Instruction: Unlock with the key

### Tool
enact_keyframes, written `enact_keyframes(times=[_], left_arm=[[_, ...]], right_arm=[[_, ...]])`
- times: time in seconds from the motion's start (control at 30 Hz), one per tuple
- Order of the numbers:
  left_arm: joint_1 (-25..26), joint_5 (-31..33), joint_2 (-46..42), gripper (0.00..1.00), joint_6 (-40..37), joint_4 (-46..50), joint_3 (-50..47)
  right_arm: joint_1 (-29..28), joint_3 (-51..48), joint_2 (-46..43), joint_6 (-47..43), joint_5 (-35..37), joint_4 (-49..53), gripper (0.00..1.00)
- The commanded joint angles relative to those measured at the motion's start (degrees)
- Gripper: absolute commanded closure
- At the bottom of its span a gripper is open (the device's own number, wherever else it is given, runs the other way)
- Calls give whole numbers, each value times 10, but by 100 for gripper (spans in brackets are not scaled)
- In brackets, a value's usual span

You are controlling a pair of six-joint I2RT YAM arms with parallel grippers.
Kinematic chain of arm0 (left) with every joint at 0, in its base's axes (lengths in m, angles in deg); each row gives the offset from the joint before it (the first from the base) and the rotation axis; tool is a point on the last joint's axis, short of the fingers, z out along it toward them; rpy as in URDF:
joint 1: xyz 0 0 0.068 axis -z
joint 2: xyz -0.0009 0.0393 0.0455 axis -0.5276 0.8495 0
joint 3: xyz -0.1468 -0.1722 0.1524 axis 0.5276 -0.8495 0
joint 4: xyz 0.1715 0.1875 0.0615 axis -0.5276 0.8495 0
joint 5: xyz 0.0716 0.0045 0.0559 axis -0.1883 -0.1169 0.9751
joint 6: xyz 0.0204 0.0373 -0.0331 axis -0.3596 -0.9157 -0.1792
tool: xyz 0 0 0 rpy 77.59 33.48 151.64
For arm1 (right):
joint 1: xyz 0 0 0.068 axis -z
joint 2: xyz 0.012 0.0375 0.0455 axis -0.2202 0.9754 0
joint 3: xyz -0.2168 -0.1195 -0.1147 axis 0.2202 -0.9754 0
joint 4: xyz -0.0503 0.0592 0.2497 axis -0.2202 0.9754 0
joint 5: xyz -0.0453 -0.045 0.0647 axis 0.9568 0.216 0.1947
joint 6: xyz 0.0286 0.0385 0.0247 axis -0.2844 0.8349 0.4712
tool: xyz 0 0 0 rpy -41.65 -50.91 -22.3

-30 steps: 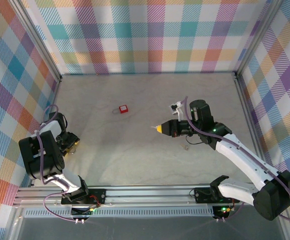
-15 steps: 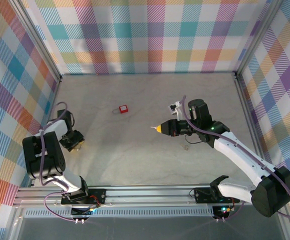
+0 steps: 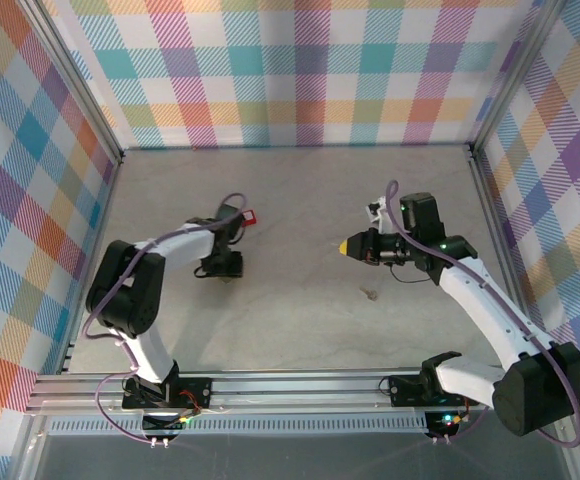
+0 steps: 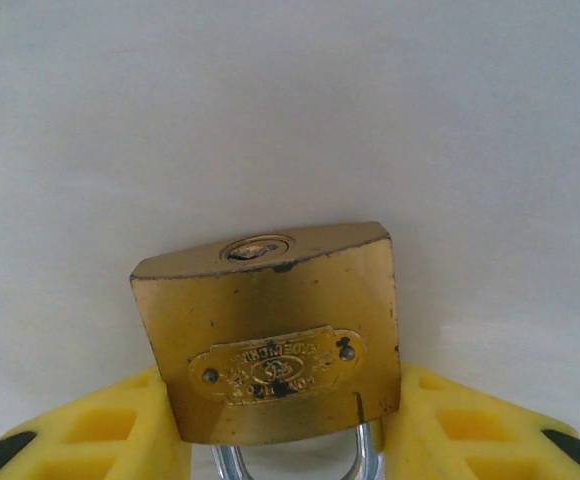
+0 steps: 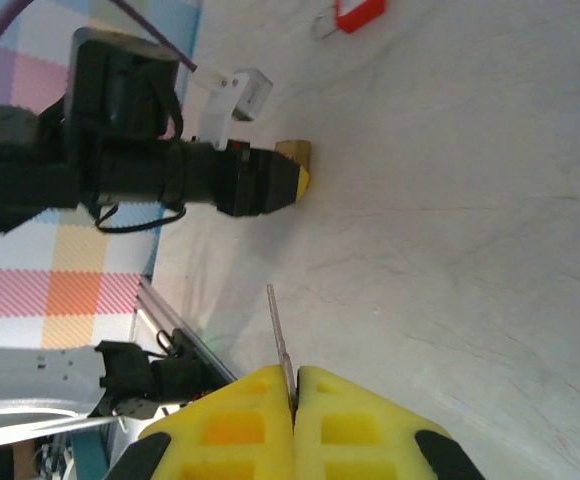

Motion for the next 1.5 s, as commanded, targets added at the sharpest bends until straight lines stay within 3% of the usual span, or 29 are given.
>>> enact_keyframes(times=[0.0, 0.2, 0.3, 0.47, 0.8, 1.1, 1.23, 1.47], left_arm=[[64, -8, 16, 67, -62, 49, 9], [73, -15, 10, 35, -23, 27, 6], [73, -30, 11, 28, 10, 16, 15], [73, -65, 16, 26, 75, 5, 39], [73, -39, 57, 32, 116, 34, 60], [73, -42, 68, 38, 103, 43, 57], [73, -30, 68, 43, 101, 49, 52], [73, -39, 71, 61, 92, 47, 58]], right_arm=[[12, -4, -18, -13, 8, 46, 100], [15, 1, -22, -9, 9, 54, 100], [15, 3, -23, -5, 7, 56, 100], [15, -1, -26, -3, 10, 58, 100], [15, -10, -38, 3, 4, 55, 100], [15, -10, -40, 6, 5, 55, 100], [15, -12, -40, 6, 6, 52, 100], [15, -12, -34, 8, 6, 46, 100]])
